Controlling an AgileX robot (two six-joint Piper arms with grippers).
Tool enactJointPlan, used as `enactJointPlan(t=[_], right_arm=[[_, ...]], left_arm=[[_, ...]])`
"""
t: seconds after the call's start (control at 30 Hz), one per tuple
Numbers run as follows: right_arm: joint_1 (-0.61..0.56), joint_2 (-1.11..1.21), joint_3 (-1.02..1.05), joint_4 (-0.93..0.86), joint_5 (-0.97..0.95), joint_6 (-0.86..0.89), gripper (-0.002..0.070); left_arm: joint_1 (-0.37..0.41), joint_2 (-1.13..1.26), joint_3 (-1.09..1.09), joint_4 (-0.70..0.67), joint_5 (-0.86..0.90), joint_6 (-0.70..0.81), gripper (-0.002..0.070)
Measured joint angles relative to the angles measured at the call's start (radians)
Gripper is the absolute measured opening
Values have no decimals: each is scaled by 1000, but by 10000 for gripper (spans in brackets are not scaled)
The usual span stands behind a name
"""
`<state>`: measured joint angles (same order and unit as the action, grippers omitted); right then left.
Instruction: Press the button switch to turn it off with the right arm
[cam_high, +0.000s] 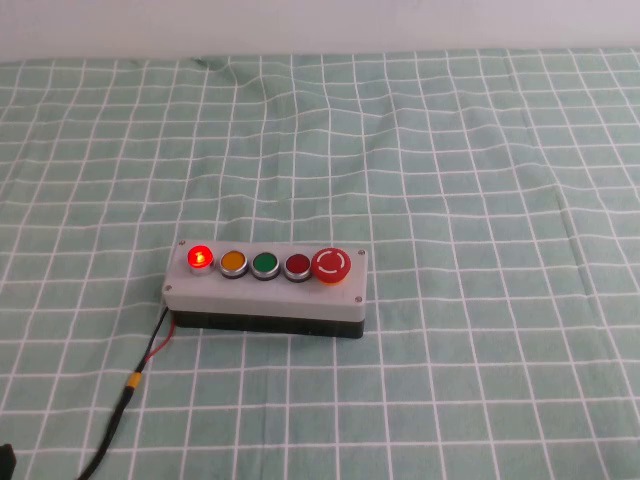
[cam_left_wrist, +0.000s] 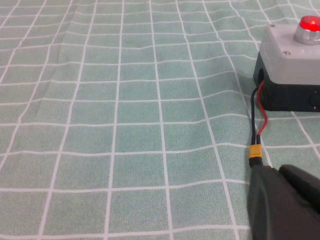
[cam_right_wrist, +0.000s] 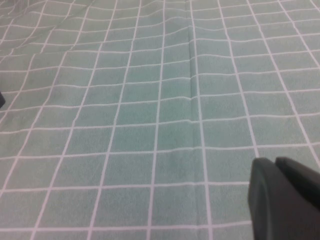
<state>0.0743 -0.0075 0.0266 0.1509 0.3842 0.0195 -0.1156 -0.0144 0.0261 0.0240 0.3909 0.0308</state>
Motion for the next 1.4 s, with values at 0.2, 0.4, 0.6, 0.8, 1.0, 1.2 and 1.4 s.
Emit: enactJointPlan(t=[0.2,0.4,0.6,0.8,1.0,1.2,1.4], right_arm=[[0,0,0,0,0,0,-16],[0,0,0,0,0,0,-16],[0,0,0,0,0,0,-16],[0,0,0,0,0,0,-16],[0,0,0,0,0,0,-16],[0,0,0,0,-63,0,-16],[0,0,0,0,-267,0,-16]], left_arm=[[0,0,0,0,0,0,-3],[0,0,0,0,0,0,-3],[0,0,0,0,0,0,-3],[0,0,0,0,0,0,-3],[0,0,0,0,0,0,-3],[0,0,0,0,0,0,-3],[0,0,0,0,0,0,-3]])
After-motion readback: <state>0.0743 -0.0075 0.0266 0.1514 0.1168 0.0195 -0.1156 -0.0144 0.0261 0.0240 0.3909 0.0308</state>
